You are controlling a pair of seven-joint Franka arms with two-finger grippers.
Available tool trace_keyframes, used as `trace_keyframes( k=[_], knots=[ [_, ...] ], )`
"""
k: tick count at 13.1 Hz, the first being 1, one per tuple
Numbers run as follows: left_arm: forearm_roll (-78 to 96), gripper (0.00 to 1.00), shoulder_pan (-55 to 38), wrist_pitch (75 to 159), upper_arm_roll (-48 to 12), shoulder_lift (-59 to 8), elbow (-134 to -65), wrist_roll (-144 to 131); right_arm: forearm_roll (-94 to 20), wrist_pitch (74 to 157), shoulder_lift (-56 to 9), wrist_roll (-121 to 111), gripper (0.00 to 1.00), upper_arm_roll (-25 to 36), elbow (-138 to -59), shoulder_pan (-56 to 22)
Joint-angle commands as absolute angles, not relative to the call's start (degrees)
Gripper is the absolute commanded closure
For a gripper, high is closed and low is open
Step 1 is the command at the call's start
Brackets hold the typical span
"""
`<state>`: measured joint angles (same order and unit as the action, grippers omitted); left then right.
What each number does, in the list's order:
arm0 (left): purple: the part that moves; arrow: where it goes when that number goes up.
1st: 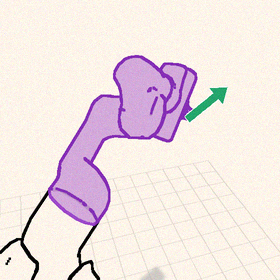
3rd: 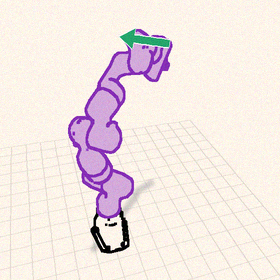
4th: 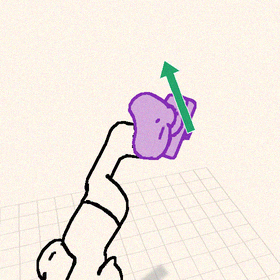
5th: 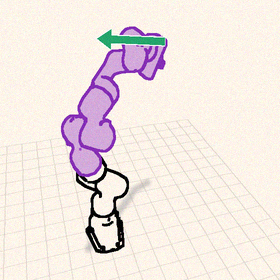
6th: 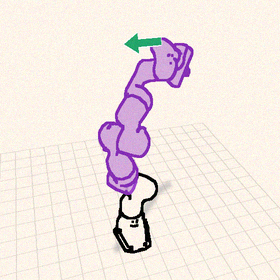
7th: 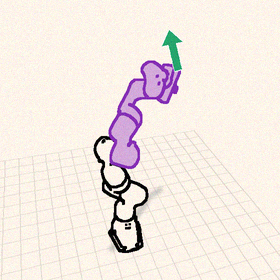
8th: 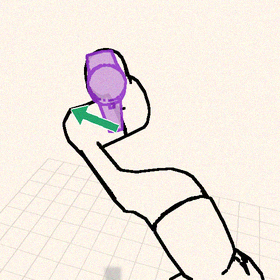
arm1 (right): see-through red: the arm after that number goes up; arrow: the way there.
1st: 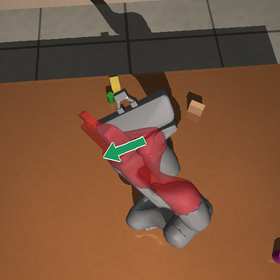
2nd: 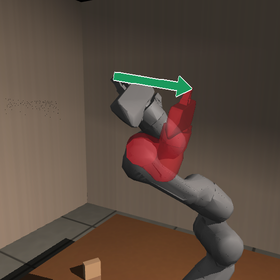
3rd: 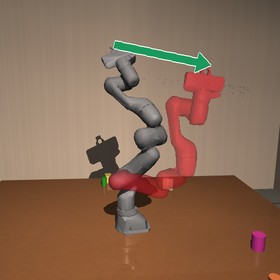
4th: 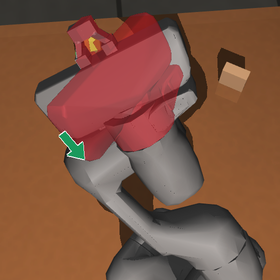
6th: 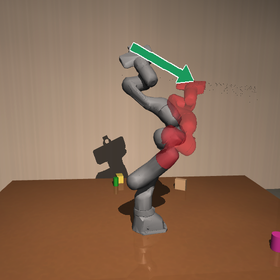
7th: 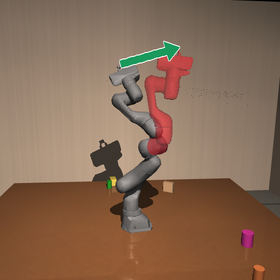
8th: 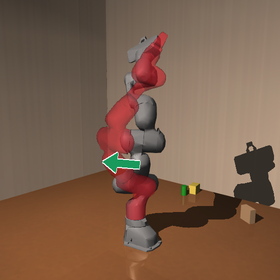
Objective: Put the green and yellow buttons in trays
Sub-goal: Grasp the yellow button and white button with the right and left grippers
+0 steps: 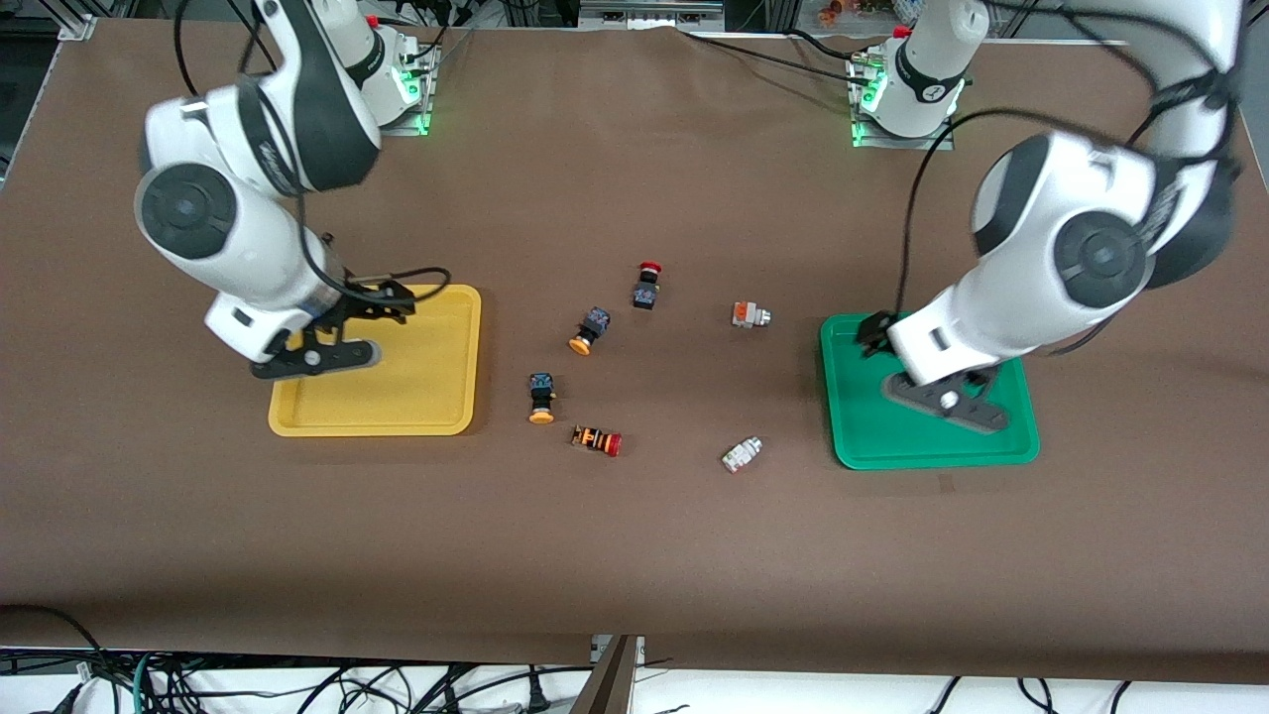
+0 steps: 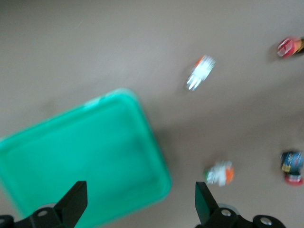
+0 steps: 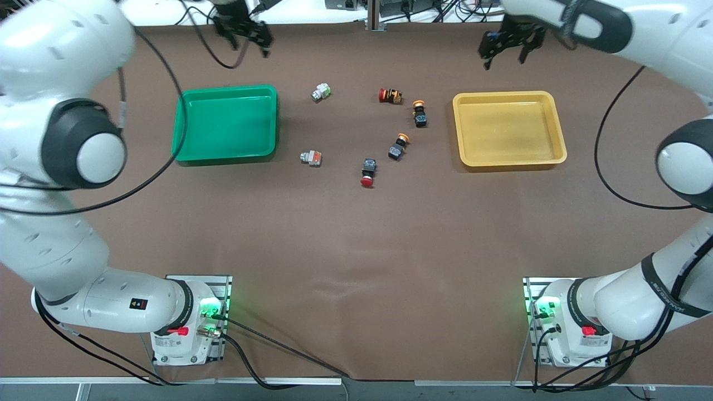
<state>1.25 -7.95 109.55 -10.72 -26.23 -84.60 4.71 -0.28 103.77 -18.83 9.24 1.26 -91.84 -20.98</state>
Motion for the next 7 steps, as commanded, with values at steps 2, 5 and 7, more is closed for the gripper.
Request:
trace_keyframes(
  k=[2, 5, 7],
  knots=[
    [3.4, 0.00, -9.6, 125.0, -12.3, -37.9, -80.9, 15.7, -4.9, 113.3, -26.3, 19.9, 0.00, 1.5, -90.1, -25.5],
    [3.1, 0.00, -12.3, 136.8, -12.3, -44.6, -81.2, 18.4, -7.6, 124.2, -34.2, 21.6, 0.00, 1.5, -90.1, -26.9],
    [3.0, 0.00, -12.8, 142.1, -12.3, -47.9, -81.4, 19.5, -11.4, 131.9, -39.0, 21.4, 0.00, 1.5, -89.8, -28.3]
  ],
)
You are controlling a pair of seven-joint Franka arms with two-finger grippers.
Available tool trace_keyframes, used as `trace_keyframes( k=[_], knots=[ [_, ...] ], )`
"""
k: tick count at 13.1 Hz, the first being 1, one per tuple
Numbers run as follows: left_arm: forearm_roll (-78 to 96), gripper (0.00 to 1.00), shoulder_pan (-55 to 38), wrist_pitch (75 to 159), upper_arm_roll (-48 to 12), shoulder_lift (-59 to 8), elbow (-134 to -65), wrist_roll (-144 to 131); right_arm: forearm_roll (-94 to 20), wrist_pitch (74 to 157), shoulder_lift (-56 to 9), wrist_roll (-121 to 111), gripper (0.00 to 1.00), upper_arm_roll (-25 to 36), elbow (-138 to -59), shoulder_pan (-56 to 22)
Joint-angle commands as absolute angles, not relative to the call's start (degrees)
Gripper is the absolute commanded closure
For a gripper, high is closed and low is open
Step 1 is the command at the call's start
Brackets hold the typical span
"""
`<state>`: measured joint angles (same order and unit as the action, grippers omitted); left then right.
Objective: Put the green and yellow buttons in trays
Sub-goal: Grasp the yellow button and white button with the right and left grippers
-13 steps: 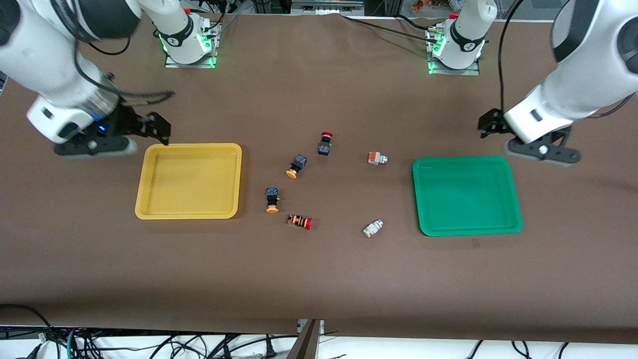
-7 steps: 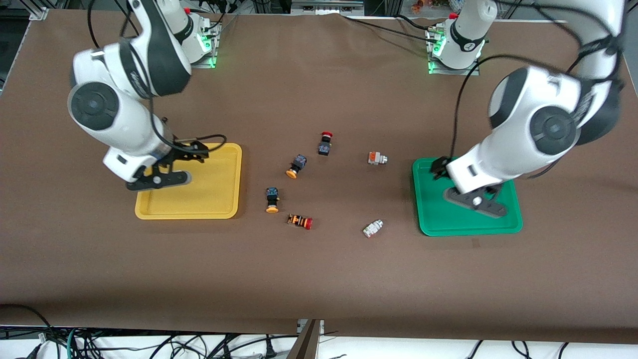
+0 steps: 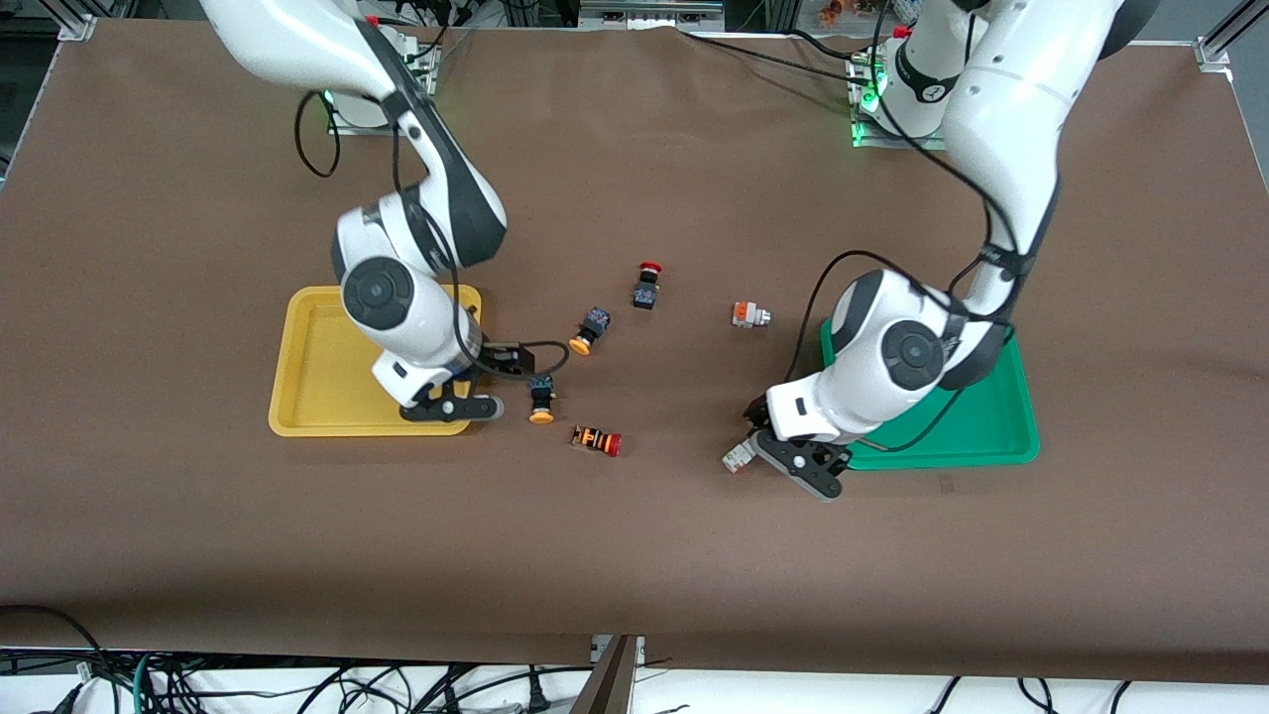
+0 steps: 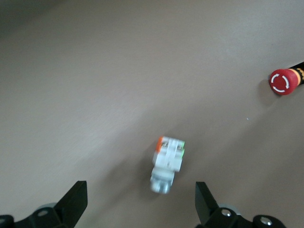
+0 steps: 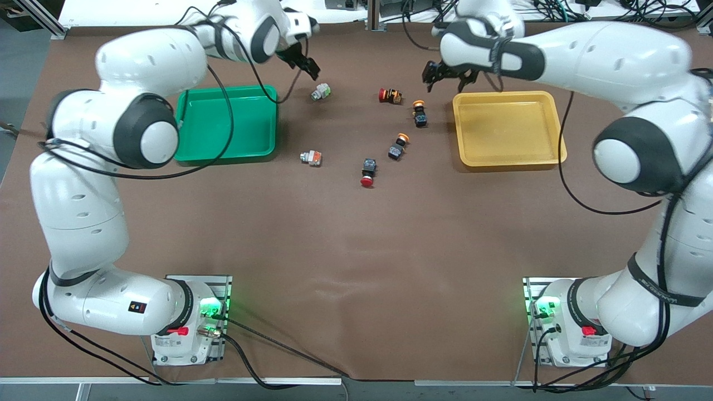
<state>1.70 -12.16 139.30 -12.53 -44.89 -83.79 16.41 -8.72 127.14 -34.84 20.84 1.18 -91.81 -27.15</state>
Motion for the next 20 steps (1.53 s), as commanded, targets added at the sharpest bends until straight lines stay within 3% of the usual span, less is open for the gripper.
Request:
trace_keyframes(
  k=[1, 5, 6, 7, 10, 11, 13, 17, 19, 20],
  knots=[
    [3.2, 0.00, -14.4, 144.1, -12.3, -48.8, -81.9, 19.5, -11.5, 136.4, -41.1, 21.4, 0.00, 1.5, -89.9, -29.1],
    [2.9, 0.00, -15.1, 147.0, -12.3, -51.5, -82.4, 19.8, -11.4, 147.5, -47.8, 23.5, 0.05, 1.5, -89.5, -31.4],
    [2.4, 0.00, -15.1, 148.0, -12.3, -52.3, -82.4, 21.2, -11.2, 147.9, -48.1, 23.5, 0.12, 1.5, -89.5, -31.6],
    [2.3, 0.09, -15.0, 148.4, -12.3, -52.6, -82.3, 23.4, -10.9, 147.9, -47.9, 22.9, 0.28, 1.6, -89.5, -31.6],
    [2.5, 0.88, -15.1, 148.4, -12.3, -52.6, -82.4, 23.8, -10.6, 145.0, -46.7, 22.2, 0.82, 1.8, -89.6, -31.0],
    [2.5, 1.00, -15.0, 148.2, -12.3, -52.2, -82.4, 23.7, -10.6, 142.4, -45.4, 22.1, 0.92, 1.9, -89.6, -30.8],
    [2.2, 1.00, -14.9, 145.6, -12.3, -48.3, -84.2, 23.3, -10.5, 136.6, -42.3, 20.0, 0.99, 3.6, -89.8, -30.7],
    [1.8, 1.00, -11.7, 112.8, -10.0, -37.0, -85.1, 23.5, -11.1, 128.0, -34.7, 5.7, 0.98, 9.9, -94.5, -30.3],
    [0.2, 0.98, -7.9, 103.8, -8.4, -36.0, -85.4, 24.4, -11.1, 128.0, -30.4, -2.7, 0.97, 14.6, -101.2, -30.3],
    [-1.8, 0.98, -6.3, 103.5, -8.4, -36.6, -85.8, 26.5, -11.3, 128.4, -29.1, -6.6, 0.95, 16.9, -104.5, -30.2]
  ],
)
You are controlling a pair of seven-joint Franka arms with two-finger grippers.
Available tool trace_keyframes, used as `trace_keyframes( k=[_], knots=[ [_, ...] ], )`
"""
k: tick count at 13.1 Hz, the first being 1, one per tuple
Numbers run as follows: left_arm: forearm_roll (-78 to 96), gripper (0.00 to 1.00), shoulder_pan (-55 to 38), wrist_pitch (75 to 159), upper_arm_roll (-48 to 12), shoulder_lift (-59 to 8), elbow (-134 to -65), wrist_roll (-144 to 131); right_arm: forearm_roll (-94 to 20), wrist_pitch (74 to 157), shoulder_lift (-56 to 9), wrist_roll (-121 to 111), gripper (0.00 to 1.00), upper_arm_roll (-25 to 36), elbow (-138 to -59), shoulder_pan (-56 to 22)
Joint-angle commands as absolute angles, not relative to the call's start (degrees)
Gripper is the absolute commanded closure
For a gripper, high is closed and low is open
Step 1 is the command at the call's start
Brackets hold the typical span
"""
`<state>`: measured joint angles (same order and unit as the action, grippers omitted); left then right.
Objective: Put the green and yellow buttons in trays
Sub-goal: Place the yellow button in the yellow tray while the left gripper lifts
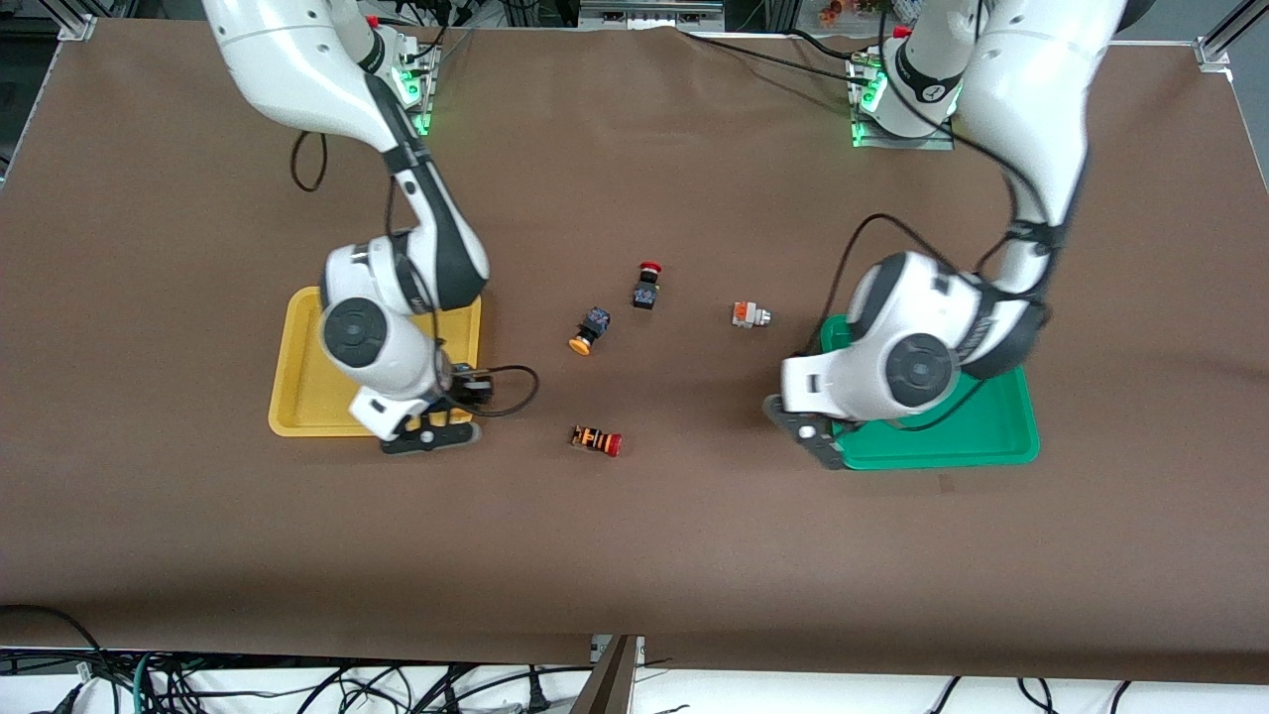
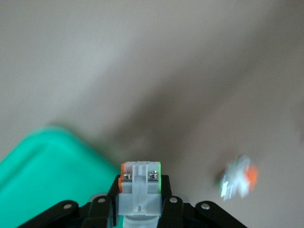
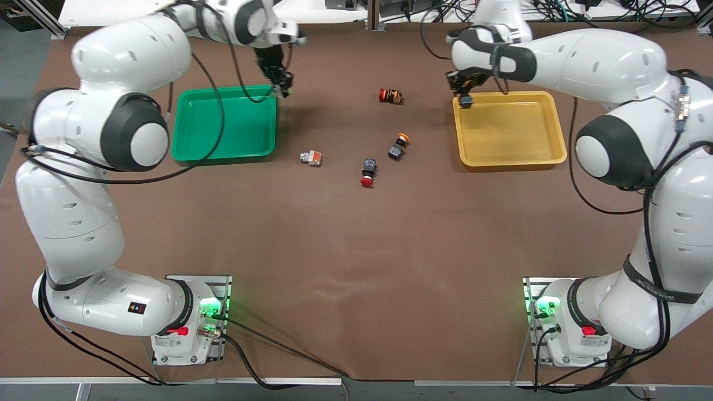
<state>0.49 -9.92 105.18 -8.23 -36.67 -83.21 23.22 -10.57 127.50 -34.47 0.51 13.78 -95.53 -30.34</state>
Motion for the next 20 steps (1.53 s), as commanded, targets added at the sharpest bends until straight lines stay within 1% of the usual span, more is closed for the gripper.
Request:
trace_keyframes(
  k=[1, 2, 3, 4, 5, 6, 7, 8, 9, 11, 12, 13, 15, 17, 19, 20],
  knots=[
    [-2.7, 0.99, -5.6, 103.9, -8.4, -37.9, -86.1, 28.5, -11.5, 129.3, -28.4, -9.8, 0.92, 19.0, -107.5, -29.9],
    [-2.8, 1.00, -5.5, 105.1, -8.4, -38.4, -87.3, 28.6, -11.5, 131.0, -28.0, -12.9, 0.87, 20.1, -110.9, -28.8],
    [-3.2, 0.98, -5.4, 110.1, -8.4, -38.1, -90.5, 28.7, -11.6, 133.6, -27.7, -16.3, 0.82, 20.3, -113.5, -26.5],
    [-3.2, 0.98, -5.2, 116.0, -8.4, -37.1, -95.1, 28.7, -11.9, 135.4, -27.8, -18.8, 0.73, 20.3, -115.2, -23.9],
    [-3.2, 0.94, -5.2, 120.1, -8.4, -36.7, -98.1, 28.3, -14.0, 135.4, -27.9, -19.4, 0.51, 20.3, -115.8, -23.1],
    [-3.2, 0.78, -5.3, 121.5, -8.4, -36.7, -99.0, 28.3, -15.8, 135.3, -27.9, -19.3, 0.39, 20.3, -116.5, -23.1],
    [-3.3, 0.01, -5.3, 121.5, -8.4, -36.2, -99.1, 28.6, -16.5, 134.9, -27.9, -18.6, 0.29, 20.2, -116.5, -23.1],
    [-3.3, 0.00, -5.3, 121.3, -8.8, -35.2, -99.1, 29.0, -16.5, 134.7, -27.8, -17.6, 0.27, 19.9, -116.1, -23.3],
    [-3.3, 0.00, -6.1, 120.7, -9.0, -32.7, -98.9, 29.2, -16.5, 133.2, -27.5, -14.2, 0.25, 19.6, -115.1, -23.8],
    [-3.3, 0.00, -8.9, 116.7, -9.5, -29.2, -97.8, 29.4, -16.5, 127.8, -27.1, -5.8, 0.23, 17.4, -110.6, -25.8],
    [-3.3, 0.00, -9.0, 116.7, -10.6, -28.7, -97.7, 30.4, -16.5, 126.2, -27.2, -0.8, 0.23, 16.4, -108.6, -27.4],
    [-3.3, 0.00, -8.8, 117.2, -12.5, -29.0, -97.8, 35.2, -16.5, 125.3, -27.3, 5.7, 0.23, 15.8, -107.0, -29.8],
    [-3.0, 0.00, -9.2, 118.6, -14.3, -30.3, -98.5, 43.4, -16.5, 125.3, -27.7, 17.6, 0.23, 15.8, -104.9, -36.0],
    [-3.3, 0.00, -9.7, 119.1, -18.3, -32.8, -98.7, 48.9, -16.8, 125.9, -30.6, 30.4, 0.23, 15.8, -101.6, -41.8],
    [-6.7, 0.00, -11.7, 119.5, -18.8, -32.7, -101.1, 49.7, -18.4, 126.4, -32.9, 39.9, 0.23, 15.5, -99.2, -44.5],
    [-8.1, 0.00, -12.6, 121.2, -18.9, -32.5, -103.2, 49.7, -20.4, 127.6, -33.9, 42.4, 0.23, 15.1, -98.6, -45.7]
  ],
)
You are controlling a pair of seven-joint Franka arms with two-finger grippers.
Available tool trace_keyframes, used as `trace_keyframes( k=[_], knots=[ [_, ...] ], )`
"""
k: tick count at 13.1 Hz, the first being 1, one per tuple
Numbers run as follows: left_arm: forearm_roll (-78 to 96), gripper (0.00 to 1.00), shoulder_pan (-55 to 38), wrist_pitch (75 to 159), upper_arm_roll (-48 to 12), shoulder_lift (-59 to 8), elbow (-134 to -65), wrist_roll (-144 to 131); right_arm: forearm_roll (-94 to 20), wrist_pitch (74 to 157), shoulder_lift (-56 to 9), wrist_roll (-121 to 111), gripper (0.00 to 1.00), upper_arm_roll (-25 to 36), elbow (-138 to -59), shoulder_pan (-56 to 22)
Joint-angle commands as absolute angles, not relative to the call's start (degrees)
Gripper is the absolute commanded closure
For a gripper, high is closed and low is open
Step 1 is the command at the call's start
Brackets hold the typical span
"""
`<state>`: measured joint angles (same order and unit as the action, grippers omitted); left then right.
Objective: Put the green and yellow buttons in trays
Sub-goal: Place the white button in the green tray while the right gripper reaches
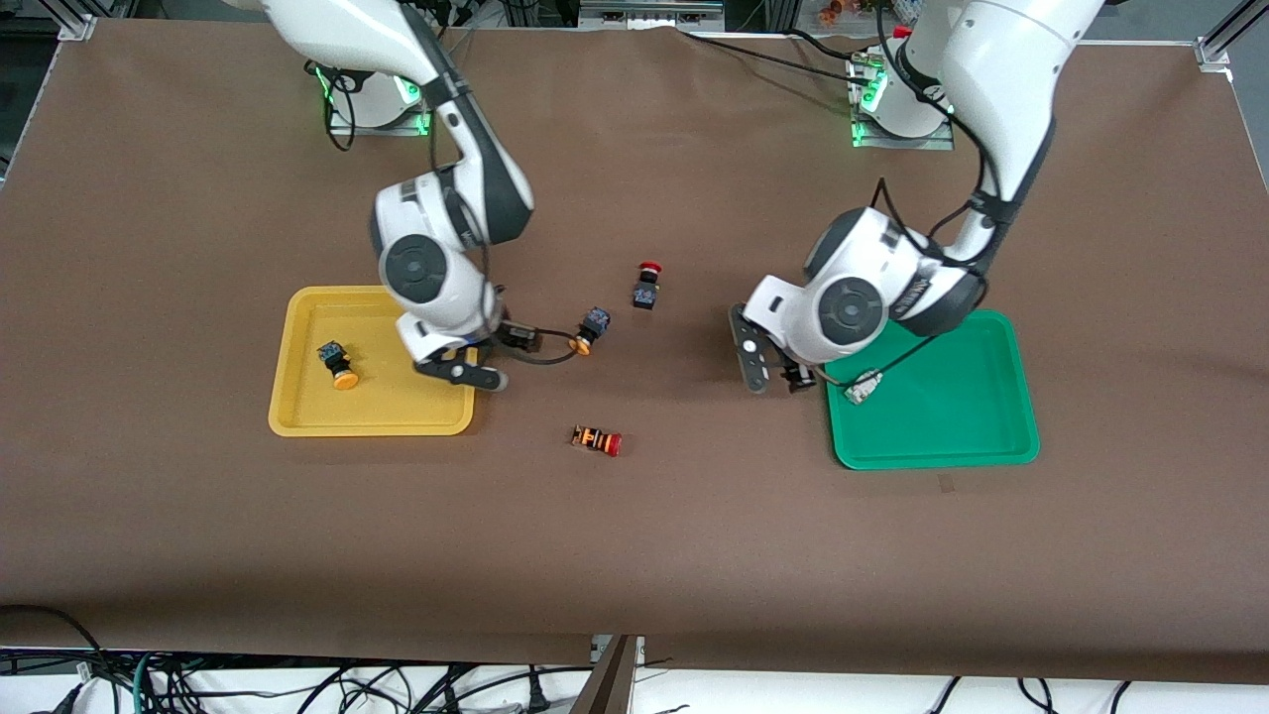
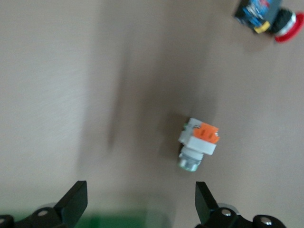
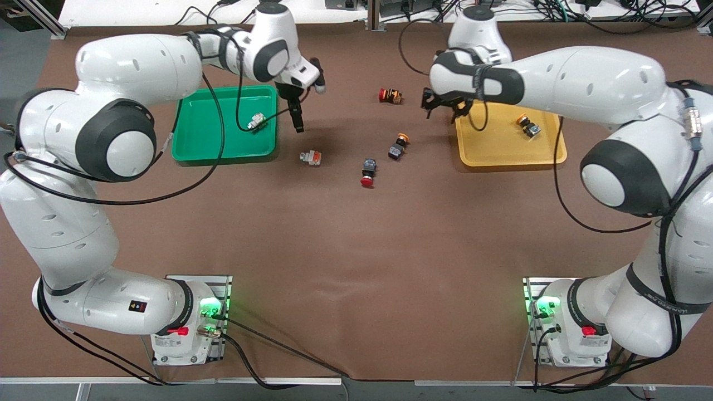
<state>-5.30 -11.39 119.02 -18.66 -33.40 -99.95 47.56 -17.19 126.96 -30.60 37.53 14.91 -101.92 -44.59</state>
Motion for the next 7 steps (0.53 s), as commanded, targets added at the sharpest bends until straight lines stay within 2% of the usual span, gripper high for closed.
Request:
trace_keyframes(
  k=[1, 3, 4, 7],
  knots=[
    [-9.1, 0.00, -12.8, 125.8, -19.1, -31.9, -106.9, 49.7, -23.2, 130.1, -35.3, 44.3, 0.23, 14.5, -98.6, -46.5],
    [-9.1, 0.00, -12.4, 137.9, -20.6, -29.5, -116.1, 49.7, -25.0, 134.6, -37.9, 49.0, 0.23, 13.8, -98.6, -48.5],
    [-9.1, 0.00, -12.3, 140.2, -20.7, -28.2, -118.5, 49.7, -25.0, 136.7, -38.9, 50.6, 0.23, 13.7, -98.7, -49.5],
    [-9.1, 0.00, -12.3, 141.0, -22.1, -28.2, -118.8, 49.7, -25.1, 140.0, -40.7, 52.8, 0.23, 13.4, -99.2, -51.2]
  ],
)
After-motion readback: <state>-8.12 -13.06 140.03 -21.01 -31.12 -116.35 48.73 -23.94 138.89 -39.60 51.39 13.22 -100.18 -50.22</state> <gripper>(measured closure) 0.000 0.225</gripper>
